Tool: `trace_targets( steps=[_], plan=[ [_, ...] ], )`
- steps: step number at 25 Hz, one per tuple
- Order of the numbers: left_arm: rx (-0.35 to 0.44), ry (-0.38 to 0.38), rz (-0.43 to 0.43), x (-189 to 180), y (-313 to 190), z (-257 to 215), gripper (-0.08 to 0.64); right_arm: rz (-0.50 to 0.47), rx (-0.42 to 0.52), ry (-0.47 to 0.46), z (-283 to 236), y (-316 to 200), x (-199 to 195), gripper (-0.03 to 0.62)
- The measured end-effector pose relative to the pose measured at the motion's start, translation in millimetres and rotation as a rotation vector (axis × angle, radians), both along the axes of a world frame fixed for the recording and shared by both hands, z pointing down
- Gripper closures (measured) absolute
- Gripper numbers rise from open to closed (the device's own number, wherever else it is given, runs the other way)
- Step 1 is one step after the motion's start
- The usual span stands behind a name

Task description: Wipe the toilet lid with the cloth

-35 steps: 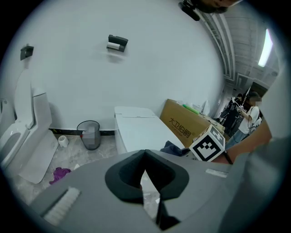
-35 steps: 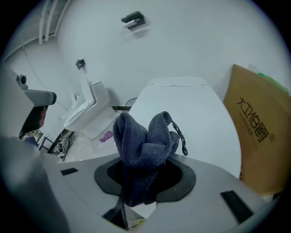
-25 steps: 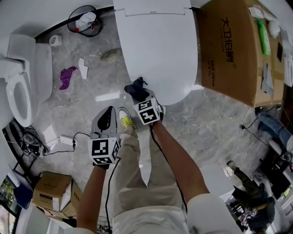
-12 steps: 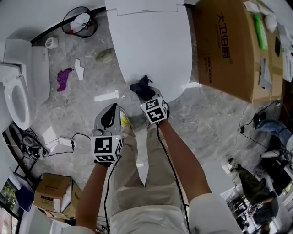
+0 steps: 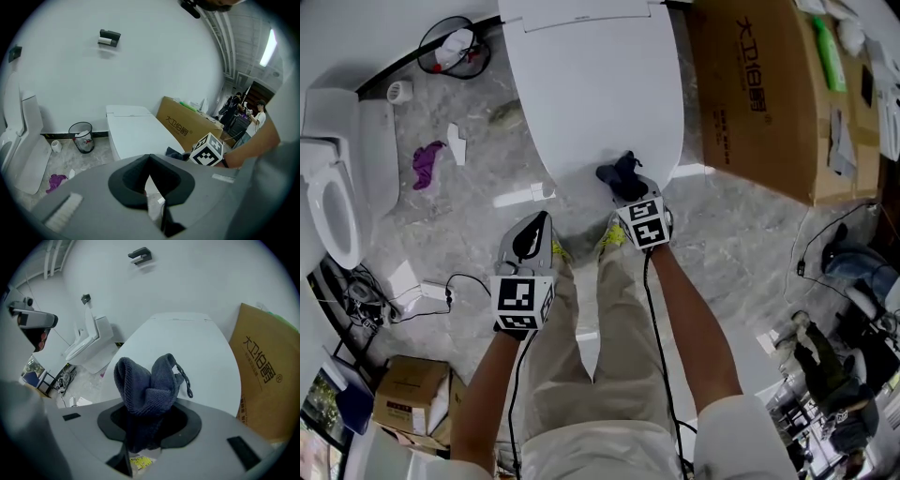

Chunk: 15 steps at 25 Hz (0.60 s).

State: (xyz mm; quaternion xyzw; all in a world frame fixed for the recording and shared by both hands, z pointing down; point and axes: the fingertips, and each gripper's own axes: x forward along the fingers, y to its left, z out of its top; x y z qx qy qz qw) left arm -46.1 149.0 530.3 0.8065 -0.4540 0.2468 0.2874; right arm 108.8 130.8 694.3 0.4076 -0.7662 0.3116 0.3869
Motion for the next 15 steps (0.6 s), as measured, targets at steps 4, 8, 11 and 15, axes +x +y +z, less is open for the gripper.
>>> trace_targets(
  steps=[4, 8, 11, 15],
  plan=[
    [-0.001, -0.005, 0.005, 6.6, -0.5, 3.7, 0.558, 0.009, -0.002, 0.022, 0.7, 1.9, 24.6, 0.454],
    [-0.009, -0.007, 0.004, 11.2, 1.9, 7.1, 0.558, 0.028, -0.01, 0.042, 2.1, 5.0, 45.0, 0.454],
    [-0.014, -0.002, 0.006, 14.3, 5.6, 7.8, 0.558, 0.049, -0.016, 0.056, 2.2, 7.0, 59.9, 0.454],
    [-0.026, -0.01, 0.007, 12.0, 8.9, 11.9, 0.558, 0.074, -0.022, 0.077, 2.7, 9.5, 78.3, 0.454]
  ],
)
